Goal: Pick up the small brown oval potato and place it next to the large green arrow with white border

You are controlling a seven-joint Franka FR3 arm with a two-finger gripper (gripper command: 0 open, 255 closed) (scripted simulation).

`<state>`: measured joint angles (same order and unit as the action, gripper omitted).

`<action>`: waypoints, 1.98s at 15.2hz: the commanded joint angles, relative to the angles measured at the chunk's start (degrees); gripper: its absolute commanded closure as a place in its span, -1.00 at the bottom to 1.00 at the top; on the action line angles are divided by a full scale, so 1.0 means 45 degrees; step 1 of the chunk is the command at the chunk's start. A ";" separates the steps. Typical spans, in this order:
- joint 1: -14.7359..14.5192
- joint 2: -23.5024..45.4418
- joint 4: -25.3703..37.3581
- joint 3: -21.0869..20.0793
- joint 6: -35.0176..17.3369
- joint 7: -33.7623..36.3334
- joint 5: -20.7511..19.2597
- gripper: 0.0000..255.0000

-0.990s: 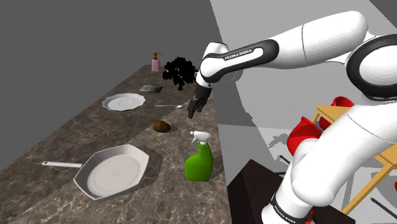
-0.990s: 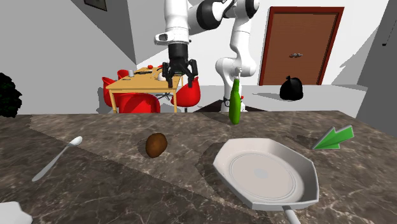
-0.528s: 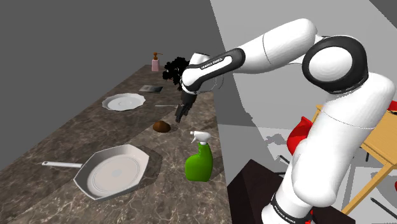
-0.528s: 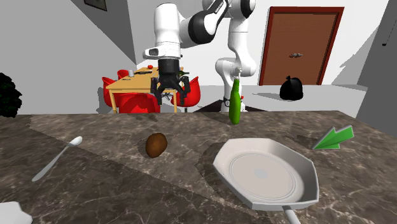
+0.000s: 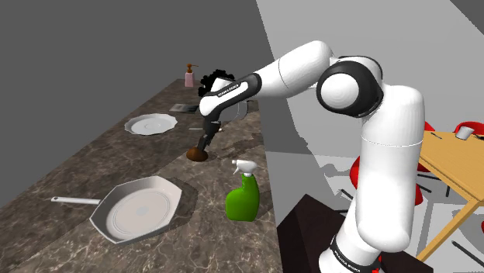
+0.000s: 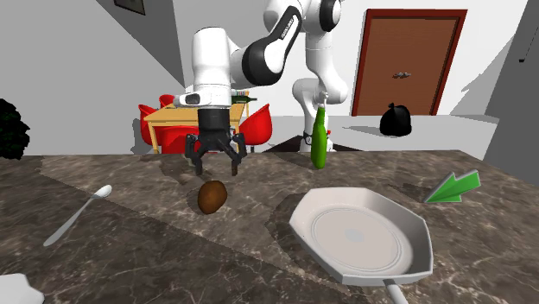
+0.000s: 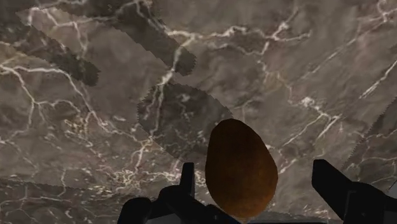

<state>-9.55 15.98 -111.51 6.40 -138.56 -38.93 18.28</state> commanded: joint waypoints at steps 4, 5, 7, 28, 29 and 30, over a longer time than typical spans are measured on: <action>0.0028 0.0815 0.0297 -0.0165 -0.0558 -0.0332 0.0251 -1.00; 0.0027 0.0949 0.0318 -0.0191 -0.0670 -0.0360 0.0295 -1.00; 0.0027 0.1300 0.0386 -0.0262 -0.0954 -0.0432 0.0406 -1.00; -0.0016 0.1000 0.0493 -0.0184 -0.0560 -0.0257 0.0244 1.00; -0.0029 0.0904 0.0534 -0.0160 -0.0427 -0.0200 0.0191 1.00; -0.0041 0.0810 0.0578 -0.0136 -0.0293 -0.0143 0.0139 1.00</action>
<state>-9.67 19.97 -109.21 5.68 -140.51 -39.86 19.16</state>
